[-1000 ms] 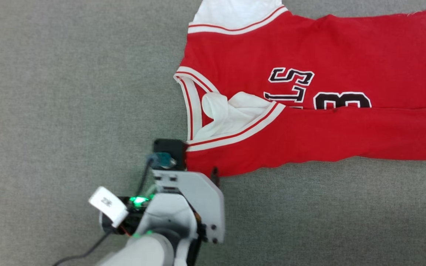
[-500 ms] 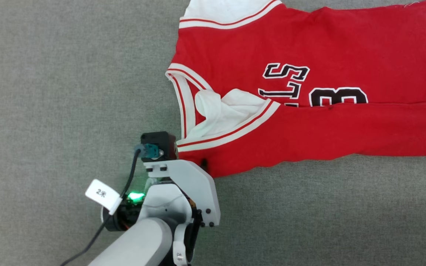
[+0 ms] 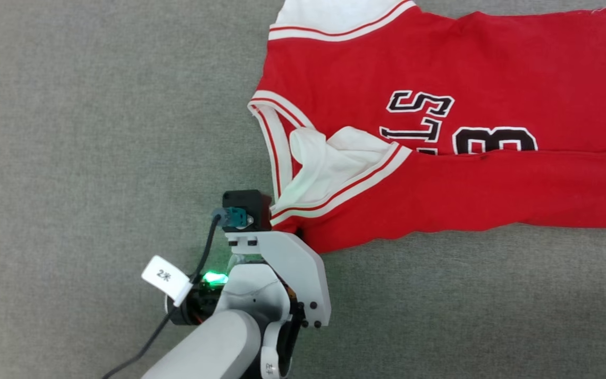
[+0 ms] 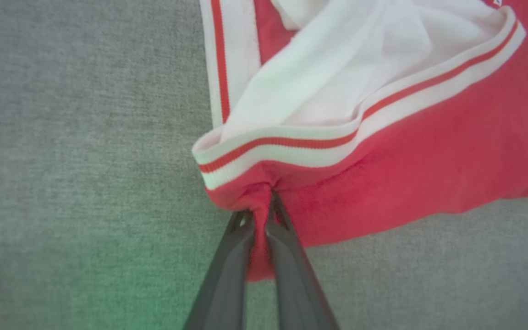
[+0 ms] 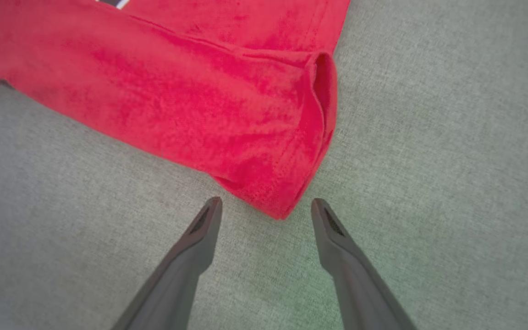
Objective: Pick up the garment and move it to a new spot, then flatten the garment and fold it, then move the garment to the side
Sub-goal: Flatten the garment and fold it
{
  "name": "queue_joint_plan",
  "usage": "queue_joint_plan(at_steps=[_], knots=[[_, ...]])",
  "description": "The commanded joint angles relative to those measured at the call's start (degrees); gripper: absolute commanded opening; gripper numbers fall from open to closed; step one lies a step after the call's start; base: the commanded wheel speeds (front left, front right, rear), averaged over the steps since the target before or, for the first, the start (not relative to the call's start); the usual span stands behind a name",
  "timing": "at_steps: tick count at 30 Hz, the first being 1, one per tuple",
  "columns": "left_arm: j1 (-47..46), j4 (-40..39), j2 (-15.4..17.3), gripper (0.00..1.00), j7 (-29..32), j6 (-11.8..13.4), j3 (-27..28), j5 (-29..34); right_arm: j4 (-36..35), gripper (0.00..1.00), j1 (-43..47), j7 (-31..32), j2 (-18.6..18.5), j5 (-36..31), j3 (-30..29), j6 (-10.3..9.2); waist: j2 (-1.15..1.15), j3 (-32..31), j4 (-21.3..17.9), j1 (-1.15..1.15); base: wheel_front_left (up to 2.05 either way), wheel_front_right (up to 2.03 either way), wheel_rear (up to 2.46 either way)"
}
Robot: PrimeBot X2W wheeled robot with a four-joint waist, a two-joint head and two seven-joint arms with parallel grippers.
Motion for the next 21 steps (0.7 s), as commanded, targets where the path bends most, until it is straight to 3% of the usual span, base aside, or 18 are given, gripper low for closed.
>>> queue_joint_plan(at_steps=[1,7,15,16,17,19,21], knots=[[0.6,1.4,-0.4,0.0,0.4,-0.2,-0.8,-0.1,0.4,1.0,-1.6,1.5,1.3,-0.1,0.4,-0.06,0.0,0.4,0.5,0.0,0.0,0.0,0.0],[0.0,2.4,-1.5,0.0,-0.9,-0.7,-1.5,0.2,4.1,1.0,-7.9,9.7,5.0,-1.0,3.0,-0.06,0.0,1.2,1.8,0.0,0.0,0.0,0.0],[-0.5,4.0,-3.1,0.0,-2.5,-1.8,-2.0,-0.1,10.1,1.0,-13.6,14.5,9.7,-4.4,8.3,-0.09,0.0,1.8,3.0,0.0,0.0,0.0,0.0],[-0.6,4.1,-3.2,0.0,-2.6,-2.0,-2.0,-0.1,10.3,0.76,-13.9,14.8,9.9,-4.6,9.2,-0.09,0.0,1.8,3.1,0.0,0.0,0.0,0.0],[-0.6,4.3,-3.3,0.0,-2.9,-2.2,-2.0,-0.3,10.3,0.41,-14.1,15.1,9.9,-4.9,10.2,-0.09,0.0,1.7,3.2,0.0,0.0,0.0,0.0],[-0.5,4.4,-3.6,0.0,-3.2,-2.4,-1.8,-0.5,10.6,0.0,-14.7,15.0,10.0,-4.4,11.4,-0.09,0.0,1.6,3.3,0.0,0.0,0.0,0.0],[-0.3,4.6,-3.7,0.0,-3.6,-2.8,-1.6,-0.9,11.0,0.0,-15.2,14.7,9.7,-4.9,12.8,-0.09,0.0,1.5,3.4,0.0,0.0,0.0,0.0]])
